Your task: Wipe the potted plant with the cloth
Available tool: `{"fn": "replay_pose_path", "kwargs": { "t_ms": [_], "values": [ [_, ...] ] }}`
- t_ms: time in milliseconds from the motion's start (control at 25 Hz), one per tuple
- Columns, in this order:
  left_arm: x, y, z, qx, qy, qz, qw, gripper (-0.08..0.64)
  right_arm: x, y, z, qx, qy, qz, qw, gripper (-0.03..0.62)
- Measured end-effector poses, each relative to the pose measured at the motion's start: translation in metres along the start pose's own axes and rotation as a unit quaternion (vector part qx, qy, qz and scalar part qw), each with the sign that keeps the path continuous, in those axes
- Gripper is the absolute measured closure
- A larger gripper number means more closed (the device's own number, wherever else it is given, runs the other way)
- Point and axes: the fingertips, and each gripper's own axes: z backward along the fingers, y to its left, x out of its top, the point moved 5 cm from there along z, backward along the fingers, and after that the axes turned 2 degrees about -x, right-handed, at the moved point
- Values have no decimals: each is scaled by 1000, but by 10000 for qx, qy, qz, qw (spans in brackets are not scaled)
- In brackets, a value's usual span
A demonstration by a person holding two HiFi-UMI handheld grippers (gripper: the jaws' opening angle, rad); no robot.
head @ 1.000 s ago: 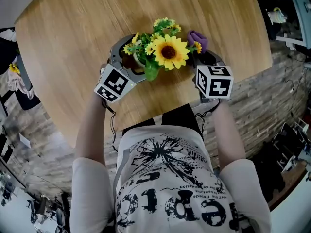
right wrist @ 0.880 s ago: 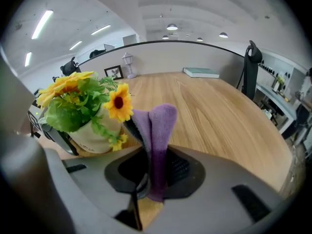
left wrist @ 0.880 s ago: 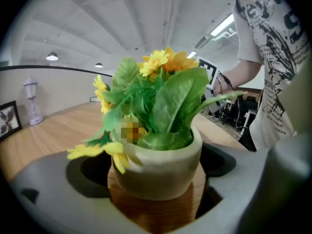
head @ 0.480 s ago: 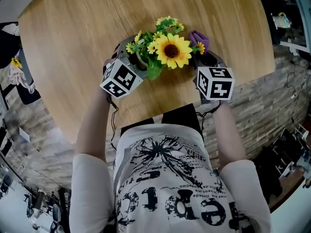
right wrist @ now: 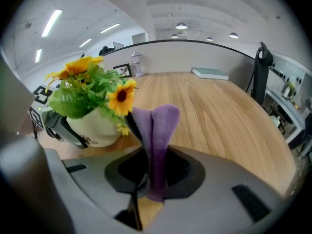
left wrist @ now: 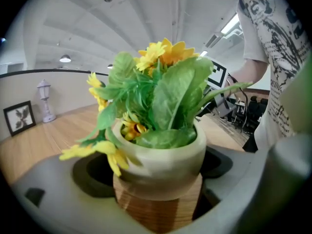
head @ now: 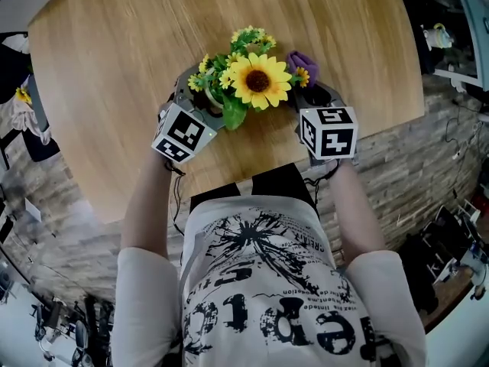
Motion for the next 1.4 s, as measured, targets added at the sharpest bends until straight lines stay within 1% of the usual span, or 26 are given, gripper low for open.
{"fn": "replay_pose_path", "kwargs": {
  "t_ms": [200,400,560,680,760,840,960,1040,1120,1280,1400],
  "values": [
    [29,-1,12,272,-349,278,9986,49,4,-1,6,89,19,122,9999,511],
    [54,0,31,654,-444,482,9957,49,15,9,16,336,-177,132,9992,511],
    [77,3,49,924,-531,718,9917,49,34,22,26,773,-495,-16,9958,511],
    [92,9,65,1089,-671,889,9878,49,52,43,31,1253,-717,-96,9895,511],
    [97,13,75,1173,-701,891,9866,49,64,61,34,1567,-859,-46,9839,511],
    [100,18,83,1241,-687,816,9865,49,75,78,37,1811,-1005,160,9782,512],
    [107,21,92,1310,-724,731,9860,49,85,100,42,2060,-1200,748,9683,512],
    [111,20,93,1319,-765,695,9859,49,89,107,46,2090,-1334,1187,9615,512],
    [114,20,96,1311,-809,708,9855,49,92,110,48,2066,-1447,1516,9557,512],
    [118,27,104,1251,-883,682,9858,49,102,117,47,2102,-1523,1856,9477,514],
    [120,43,112,1214,-965,756,9850,49,117,130,40,2161,-1471,1869,9469,514]
  ]
}}
